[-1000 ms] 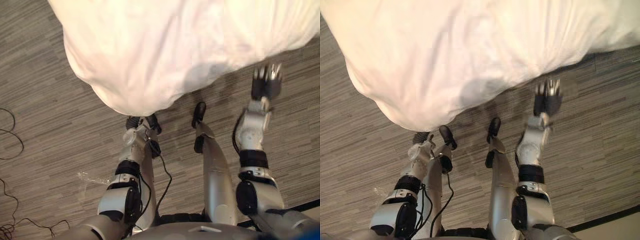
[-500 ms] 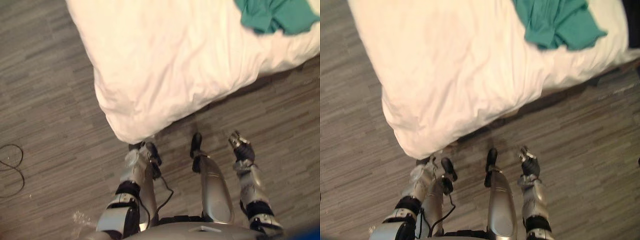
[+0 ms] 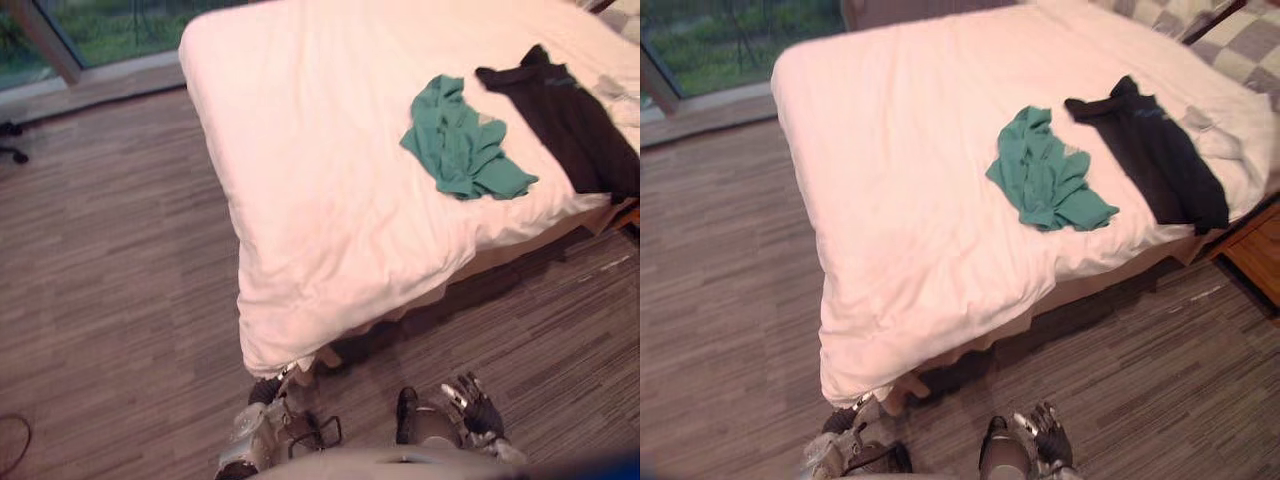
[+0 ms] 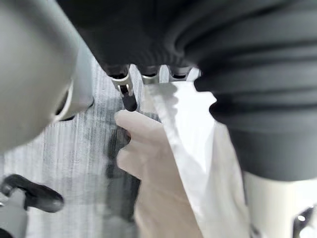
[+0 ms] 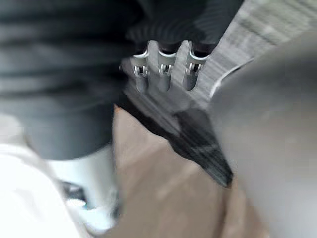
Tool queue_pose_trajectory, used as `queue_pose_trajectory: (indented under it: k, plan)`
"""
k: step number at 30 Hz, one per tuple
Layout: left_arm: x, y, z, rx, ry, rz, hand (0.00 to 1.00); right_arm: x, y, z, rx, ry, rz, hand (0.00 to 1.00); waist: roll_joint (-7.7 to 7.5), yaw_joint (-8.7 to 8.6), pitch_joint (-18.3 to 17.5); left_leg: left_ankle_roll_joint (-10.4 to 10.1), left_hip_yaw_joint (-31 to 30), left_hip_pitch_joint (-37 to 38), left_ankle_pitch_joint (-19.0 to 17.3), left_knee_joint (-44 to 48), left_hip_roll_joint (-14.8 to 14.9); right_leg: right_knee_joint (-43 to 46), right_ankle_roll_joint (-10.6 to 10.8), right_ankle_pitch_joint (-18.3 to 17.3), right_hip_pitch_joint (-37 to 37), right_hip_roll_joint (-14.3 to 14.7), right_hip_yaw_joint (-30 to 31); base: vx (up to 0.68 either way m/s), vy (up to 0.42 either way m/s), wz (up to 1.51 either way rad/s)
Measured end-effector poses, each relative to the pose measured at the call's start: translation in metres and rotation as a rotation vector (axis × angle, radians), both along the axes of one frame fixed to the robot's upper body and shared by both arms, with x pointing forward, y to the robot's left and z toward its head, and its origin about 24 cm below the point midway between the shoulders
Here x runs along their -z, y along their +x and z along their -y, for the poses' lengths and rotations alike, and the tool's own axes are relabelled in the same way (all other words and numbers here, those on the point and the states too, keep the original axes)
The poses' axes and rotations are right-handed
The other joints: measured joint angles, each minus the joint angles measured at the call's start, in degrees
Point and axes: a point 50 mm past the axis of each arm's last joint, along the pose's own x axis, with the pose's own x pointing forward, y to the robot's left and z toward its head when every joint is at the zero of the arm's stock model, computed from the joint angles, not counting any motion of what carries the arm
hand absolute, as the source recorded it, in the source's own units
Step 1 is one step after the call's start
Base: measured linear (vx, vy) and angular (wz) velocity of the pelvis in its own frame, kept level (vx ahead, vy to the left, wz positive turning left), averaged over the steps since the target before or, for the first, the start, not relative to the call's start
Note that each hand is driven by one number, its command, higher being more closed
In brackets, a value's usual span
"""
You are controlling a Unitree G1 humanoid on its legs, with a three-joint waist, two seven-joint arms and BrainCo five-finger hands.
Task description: Tidy the bed and pick cloth on bed and put in laundry
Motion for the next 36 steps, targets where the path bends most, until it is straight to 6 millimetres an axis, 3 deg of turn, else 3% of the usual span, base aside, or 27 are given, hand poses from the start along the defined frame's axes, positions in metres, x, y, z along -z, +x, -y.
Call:
queue_pose_trajectory:
  k: [5,10,12,14,15,16,17,18,19,20,21,22,24,25,27,28,29,30,31,34,36]
  plan:
    - [0.001,-0.003,-0.003,0.073,0.021,-0.024,0.0,0.004,-0.014,-0.005,0.062,0.011,-0.018,0.0,-1.18,-0.45,-0.5,0.3,1.7,2.0,0.4,-1.6,-0.1,-1.4,-1.2,0.3,1.5,0.2,-0.3,0.01,0.027,-0.11]
    - [0.002,-0.006,-0.005,0.099,0.044,-0.036,0.0,0.003,-0.013,-0.005,0.078,0.004,-0.002,0.0,-1.57,-0.18,-0.2,-1.0,7.0,6.7,0.0,-3.0,0.8,4.0,-5.5,-2.4,1.0,-0.1,-2.5,0.04,-0.022,-0.5]
    - [0.003,-0.008,-0.006,0.081,0.043,-0.041,0.0,0.002,-0.011,-0.004,0.078,0.001,0.004,0.0,-1.38,-0.21,-0.1,-2.0,10.0,9.2,0.7,-5.1,1.0,5.7,-9.3,-4.6,1.0,-1.5,-7.5,0.08,-0.022,-0.63]
    - [0.003,-0.012,-0.012,0.04,0.044,-0.05,0.0,0.002,-0.006,-0.004,0.06,-0.011,0.012,0.0,-0.86,0.02,0.0,-2.8,13.5,11.3,1.2,-6.6,2.0,7.7,-10.6,-5.1,0.8,-3.4,-12.8,0.1,-0.044,-0.92]
    - [0.004,-0.016,-0.017,0.025,0.054,-0.059,0.0,0.001,-0.001,-0.004,0.034,-0.021,0.015,0.0,-1.95,-0.16,0.0,-3.2,15.2,12.7,1.0,-6.4,1.7,8.4,-7.7,-3.0,0.5,-3.7,-14.3,0.13,-0.063,-1.1]
    - [0.004,-0.017,-0.019,0.027,0.058,-0.063,0.0,0.001,0.001,-0.003,0.024,-0.028,0.018,0.0,-1.72,-0.02,0.1,-2.9,15.6,13.3,1.0,-6.8,1.6,8.0,-5.7,-0.4,0.2,-3.1,-14.3,0.12,-0.036,-1.27]
    - [0.006,-0.02,-0.02,0.045,0.071,-0.084,0.0,0.001,0.007,-0.003,0.002,-0.036,0.026,0.0,-0.93,0.24,0.0,1.4,14.3,13.2,1.9,-8.7,1.4,4.2,-6.8,3.8,0.0,-0.3,-13.2,0.06,-0.043,-1.34]
    - [0.008,-0.024,-0.016,0.066,0.069,-0.104,0.0,-0.001,0.016,0.004,-0.012,-0.055,0.039,0.0,0.57,1.16,-0.8,5.5,12.8,13.0,3.3,-13.1,0.8,-2.4,-6.4,6.2,1.2,2.3,-12.5,0.05,-0.095,-1.23]
    - [0.009,-0.023,-0.011,0.09,0.067,-0.106,0.0,-0.002,0.018,0.009,-0.011,-0.068,0.046,0.0,1.83,1.04,-0.7,3.5,12.9,13.4,3.1,-14.2,1.5,1.4,-7.0,2.6,0.8,2.0,-15.2,0.1,-0.09,-0.66]
    - [0.008,-0.018,-0.013,0.122,0.088,-0.101,0.0,-0.002,0.019,0.01,-0.012,-0.071,0.041,0.0,0.61,-0.25,0.2,-3.0,13.8,14.5,3.6,-13.0,0.5,8.4,-6.1,-4.8,1.2,-0.9,-19.4,0.1,-0.102,-0.57]
    - [0.007,-0.014,-0.018,0.145,0.115,-0.111,0.0,-0.001,0.02,0.013,-0.034,-0.078,0.031,0.0,0.64,0.05,1.2,-3.1,14.4,14.7,3.2,-9.7,1.1,4.8,-6.6,-5.0,3.4,0.4,-18.5,0.09,-0.064,-0.52]
    - [0.009,-0.02,-0.019,0.148,0.116,-0.139,0.0,-0.003,0.022,0.013,-0.044,-0.084,0.041,0.0,1.25,-0.16,1.5,-1.9,13.9,12.9,3.1,-4.5,3.0,-0.1,-6.5,-2.6,6.0,1.9,-17.3,0.01,-0.066,-0.64]
    - [0.01,-0.022,-0.015,0.183,0.127,-0.149,0.0,-0.003,0.026,0.012,-0.06,-0.086,0.048,0.0,1.22,-0.02,1.9,-1.7,12.2,11.8,0.8,-5.0,1.6,-6.4,-6.4,0.9,8.7,2.9,-15.5,-0.06,0.021,-0.63]
    - [0.01,-0.021,-0.011,0.227,0.134,-0.15,0.0,-0.004,0.027,0.018,-0.062,-0.102,0.044,0.0,3.0,-0.27,2.1,0.6,10.7,10.9,2.5,-8.6,0.3,-9.3,-5.8,2.8,10.1,4.4,-13.8,-0.1,0.101,-0.87]
    - [0.011,-0.022,-0.008,0.242,0.135,-0.153,0.0,-0.006,0.031,0.02,-0.069,-0.11,0.049,0.0,4.11,-0.18,2.1,-0.4,11.7,12.1,2.3,-8.2,0.8,-9.8,-5.2,3.2,10.5,5.6,-11.6,-0.07,0.06,-0.72]
    - [0.009,-0.019,-0.014,0.235,0.155,-0.143,0.0,-0.005,0.031,0.014,-0.083,-0.098,0.049,0.0,2.73,-0.52,3.0,-0.4,9.6,11.6,2.3,-4.0,0.6,-11.3,-4.5,3.6,11.1,5.3,-9.4,-0.07,0.0,-0.57]
    - [0.008,-0.017,-0.016,0.233,0.164,-0.135,0.0,-0.004,0.031,0.013,-0.083,-0.095,0.045,0.0,2.29,-0.2,3.3,-0.3,7.2,11.0,2.3,-2.2,0.5,-11.7,-4.4,4.0,11.1,5.4,-8.4,-0.11,-0.002,-0.86]
    - [0.007,-0.016,-0.019,0.211,0.169,-0.129,0.0,-0.003,0.032,0.013,-0.088,-0.096,0.038,0.0,1.99,0.18,3.5,-0.3,-0.6,10.0,2.3,1.0,-0.5,-12.5,-4.6,4.9,11.0,5.6,-5.2,-0.08,-0.003,-1.07]
    - [0.007,-0.017,-0.02,0.198,0.167,-0.128,0.0,-0.003,0.033,0.014,-0.094,-0.101,0.033,0.0,2.04,0.28,3.6,-0.3,-5.6,9.8,2.3,2.4,-1.5,-12.9,-4.4,5.4,11.1,5.9,-2.7,-0.05,0.01,-1.17]
    - [0.007,-0.019,-0.02,0.152,0.148,-0.113,0.0,-0.003,0.034,0.014,-0.134,-0.118,0.024,0.0,2.46,1.21,4.2,-0.3,-13.0,9.4,2.2,7.3,-3.2,-13.6,-4.1,6.3,11.1,6.6,3.1,-0.03,0.072,-1.13]
    - [0.008,-0.021,-0.016,0.174,0.121,-0.087,0.0,0.001,0.027,0.012,-0.128,-0.126,-0.019,0.0,3.38,1.22,3.9,-0.8,-16.8,8.4,-0.4,10.3,-2.9,-16.1,-3.3,7.4,11.3,8.3,5.8,-0.08,0.134,-0.95]
